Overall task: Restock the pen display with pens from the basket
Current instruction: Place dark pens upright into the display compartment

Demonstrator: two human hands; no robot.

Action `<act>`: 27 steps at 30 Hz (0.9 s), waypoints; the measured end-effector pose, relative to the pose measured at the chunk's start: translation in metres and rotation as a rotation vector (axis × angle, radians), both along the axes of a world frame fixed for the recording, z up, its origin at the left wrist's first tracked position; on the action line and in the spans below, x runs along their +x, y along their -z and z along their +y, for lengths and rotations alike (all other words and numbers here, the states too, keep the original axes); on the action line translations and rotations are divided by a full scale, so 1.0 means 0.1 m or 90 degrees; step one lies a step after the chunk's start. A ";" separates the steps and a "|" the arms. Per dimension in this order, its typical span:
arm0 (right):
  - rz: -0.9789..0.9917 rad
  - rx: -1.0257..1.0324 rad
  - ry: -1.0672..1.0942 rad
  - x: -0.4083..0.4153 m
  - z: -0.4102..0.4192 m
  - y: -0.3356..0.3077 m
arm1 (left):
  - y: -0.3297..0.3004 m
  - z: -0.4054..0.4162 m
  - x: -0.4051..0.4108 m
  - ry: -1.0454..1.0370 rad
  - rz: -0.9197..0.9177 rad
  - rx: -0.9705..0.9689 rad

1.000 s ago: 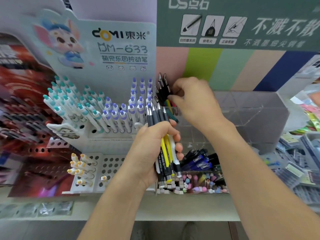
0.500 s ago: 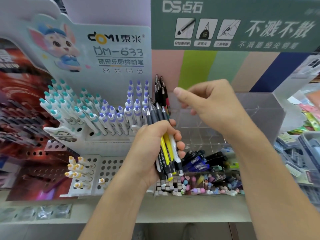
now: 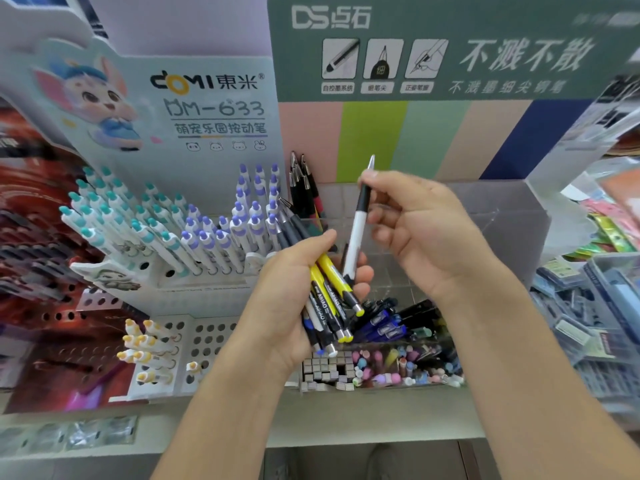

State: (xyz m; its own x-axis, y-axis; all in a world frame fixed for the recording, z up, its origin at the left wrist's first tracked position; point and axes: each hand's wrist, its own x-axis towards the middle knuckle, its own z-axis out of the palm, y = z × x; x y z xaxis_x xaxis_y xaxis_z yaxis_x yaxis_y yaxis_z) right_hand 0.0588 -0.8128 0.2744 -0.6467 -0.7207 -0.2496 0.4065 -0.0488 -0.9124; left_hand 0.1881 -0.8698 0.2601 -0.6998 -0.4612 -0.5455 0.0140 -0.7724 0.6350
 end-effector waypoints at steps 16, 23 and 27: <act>0.689 0.111 0.044 -0.24 -0.50 0.26 | 0.09 -0.02 0.11 -0.020 -0.025 -0.045; 0.592 0.173 0.084 -0.16 -0.61 0.34 | 0.06 -0.04 0.12 -0.017 -0.028 -0.056; 0.604 0.185 0.068 -0.14 -0.56 0.30 | 0.05 -0.06 0.12 -0.008 -0.026 -0.061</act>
